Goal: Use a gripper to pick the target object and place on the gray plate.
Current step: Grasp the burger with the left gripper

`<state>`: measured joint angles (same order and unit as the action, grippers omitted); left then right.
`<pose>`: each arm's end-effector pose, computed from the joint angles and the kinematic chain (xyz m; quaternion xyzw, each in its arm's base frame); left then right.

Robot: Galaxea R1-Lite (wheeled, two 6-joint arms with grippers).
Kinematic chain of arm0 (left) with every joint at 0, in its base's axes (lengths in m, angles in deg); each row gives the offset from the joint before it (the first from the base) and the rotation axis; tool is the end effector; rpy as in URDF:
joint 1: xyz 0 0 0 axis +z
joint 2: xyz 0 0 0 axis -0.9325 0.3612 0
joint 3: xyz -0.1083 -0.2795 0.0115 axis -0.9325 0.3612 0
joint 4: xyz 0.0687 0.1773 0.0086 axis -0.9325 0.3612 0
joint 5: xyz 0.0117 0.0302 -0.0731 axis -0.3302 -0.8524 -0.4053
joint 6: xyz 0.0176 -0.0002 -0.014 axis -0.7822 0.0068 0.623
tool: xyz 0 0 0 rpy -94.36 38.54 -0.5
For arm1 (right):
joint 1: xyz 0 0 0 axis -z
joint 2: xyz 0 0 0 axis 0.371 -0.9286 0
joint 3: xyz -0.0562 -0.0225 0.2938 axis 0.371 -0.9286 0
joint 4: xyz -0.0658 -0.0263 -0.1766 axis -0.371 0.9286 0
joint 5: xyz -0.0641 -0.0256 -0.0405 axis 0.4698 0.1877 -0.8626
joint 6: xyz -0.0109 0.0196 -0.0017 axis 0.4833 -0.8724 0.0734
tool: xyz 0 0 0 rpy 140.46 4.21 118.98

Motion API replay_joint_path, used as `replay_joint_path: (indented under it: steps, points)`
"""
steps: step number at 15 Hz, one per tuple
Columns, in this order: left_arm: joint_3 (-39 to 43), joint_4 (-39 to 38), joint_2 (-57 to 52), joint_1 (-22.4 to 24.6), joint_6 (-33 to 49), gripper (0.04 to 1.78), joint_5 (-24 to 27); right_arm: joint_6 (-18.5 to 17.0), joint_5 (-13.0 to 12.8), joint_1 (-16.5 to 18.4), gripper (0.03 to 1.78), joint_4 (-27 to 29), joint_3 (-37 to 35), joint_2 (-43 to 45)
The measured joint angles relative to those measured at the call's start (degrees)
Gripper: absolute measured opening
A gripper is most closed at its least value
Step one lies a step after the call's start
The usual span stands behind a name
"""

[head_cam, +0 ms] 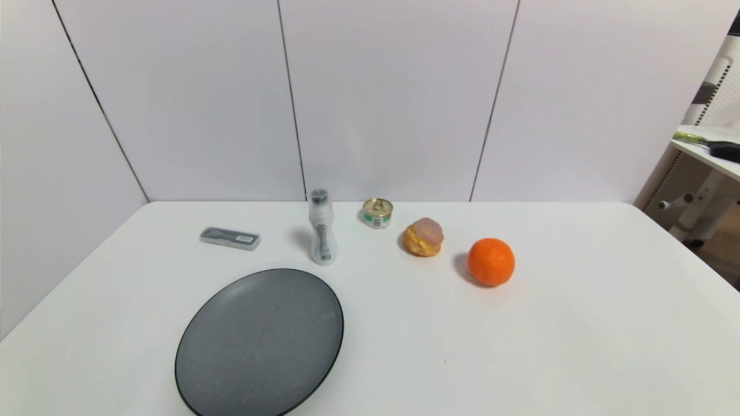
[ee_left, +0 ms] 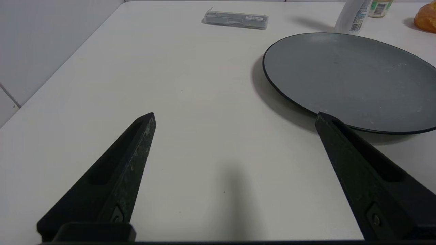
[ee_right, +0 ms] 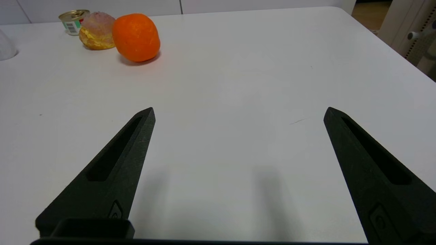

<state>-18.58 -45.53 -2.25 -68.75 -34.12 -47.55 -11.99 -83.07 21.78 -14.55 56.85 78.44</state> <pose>-0.0229 0.0001 0.0758 -0.0126 -0.0024 0.0051 0.9999 -0.0229 -0.0007 0.0757 0.0225 -0.0023 -0.0123 0.9997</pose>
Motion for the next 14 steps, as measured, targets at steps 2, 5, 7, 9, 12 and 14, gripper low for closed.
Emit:
replay_joint_path:
  steps: [2,5,7,9,12,14]
  points:
    - [0.0,-0.02,0.0,0.0,0.02,1.69,0.02,0.02,0.0,0.0,1.71,0.0,0.0,0.0]
    - [0.0,-0.09,0.0,0.0,0.09,1.69,0.0,0.0,0.02,0.0,1.71,0.0,0.0,0.0]
    - [0.0,0.35,0.02,0.02,0.12,1.69,-0.01,0.0,0.0,0.0,1.71,0.02,0.0,0.0]
    - [-0.77,1.37,0.49,0.06,-0.07,1.69,0.13,-0.02,0.0,0.0,1.71,0.02,0.0,0.0]
    - [-6.83,4.85,4.68,0.13,-3.16,1.69,0.72,-0.02,0.0,0.0,1.71,0.0,0.0,0.0]
    - [-12.73,7.35,10.22,0.09,-6.66,1.69,1.15,0.0,0.0,0.0,1.71,0.0,0.0,0.0]
